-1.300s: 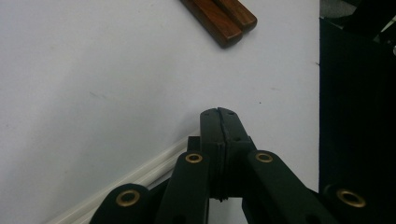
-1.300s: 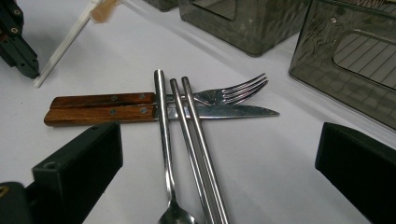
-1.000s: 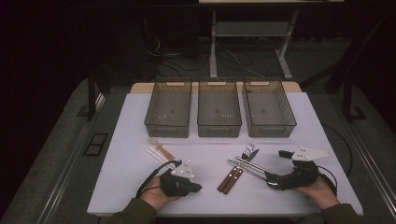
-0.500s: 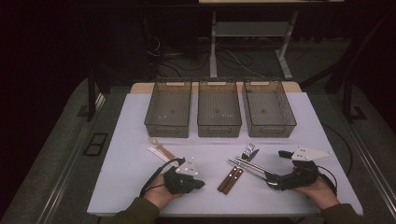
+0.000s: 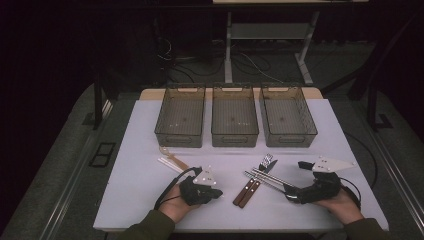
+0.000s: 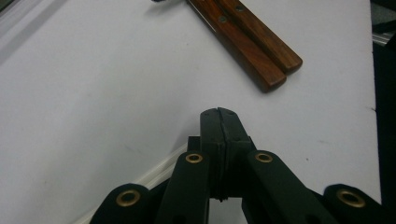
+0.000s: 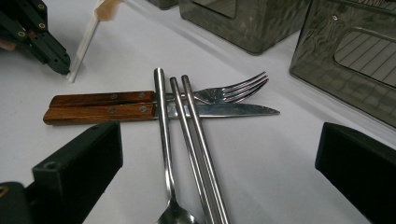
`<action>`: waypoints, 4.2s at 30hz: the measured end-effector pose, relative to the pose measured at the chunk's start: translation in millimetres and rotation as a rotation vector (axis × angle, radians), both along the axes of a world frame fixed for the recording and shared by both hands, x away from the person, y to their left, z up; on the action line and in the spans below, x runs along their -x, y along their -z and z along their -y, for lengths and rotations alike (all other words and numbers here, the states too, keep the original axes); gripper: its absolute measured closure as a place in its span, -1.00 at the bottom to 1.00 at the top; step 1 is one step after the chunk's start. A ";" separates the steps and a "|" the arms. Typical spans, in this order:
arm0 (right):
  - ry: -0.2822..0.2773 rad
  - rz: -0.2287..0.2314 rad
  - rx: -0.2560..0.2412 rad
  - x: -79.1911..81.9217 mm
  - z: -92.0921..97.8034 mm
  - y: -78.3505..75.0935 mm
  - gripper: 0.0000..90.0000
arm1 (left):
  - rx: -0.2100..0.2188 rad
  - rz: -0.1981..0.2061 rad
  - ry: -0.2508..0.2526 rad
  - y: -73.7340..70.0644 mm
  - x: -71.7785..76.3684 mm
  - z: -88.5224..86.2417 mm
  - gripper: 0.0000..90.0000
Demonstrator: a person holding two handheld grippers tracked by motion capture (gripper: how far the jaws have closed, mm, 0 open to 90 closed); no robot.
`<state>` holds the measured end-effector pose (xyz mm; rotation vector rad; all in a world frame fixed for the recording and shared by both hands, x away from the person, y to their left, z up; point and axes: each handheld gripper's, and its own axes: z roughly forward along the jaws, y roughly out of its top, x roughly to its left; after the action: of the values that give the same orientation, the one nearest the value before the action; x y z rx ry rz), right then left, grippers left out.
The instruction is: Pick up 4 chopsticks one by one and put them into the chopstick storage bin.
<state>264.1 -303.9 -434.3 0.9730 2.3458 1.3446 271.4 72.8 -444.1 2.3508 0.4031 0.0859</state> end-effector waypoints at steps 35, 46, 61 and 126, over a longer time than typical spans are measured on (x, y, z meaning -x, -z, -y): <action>-0.005 -0.003 -0.002 1.1 0.1 -0.6 -0.99 | 0.039 0.014 -0.056 -6.2 -14.8 6.9 0.97; -0.005 -0.004 -0.002 1.0 -0.2 -0.4 -0.99 | 0.072 0.008 -0.198 -19.2 -27.7 -53.2 0.97; -0.008 -0.007 0.004 1.0 -1.1 0.2 -0.99 | 0.038 0.086 -0.491 -19.2 -46.9 -141.6 0.97; -0.008 -0.010 0.007 0.6 -0.9 0.6 -0.99 | -0.027 0.097 -0.466 -2.1 -61.0 -124.9 0.98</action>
<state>263.5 -303.0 -434.9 0.9712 2.3622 1.3371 332.5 197.7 -442.1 2.2247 0.8974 0.4243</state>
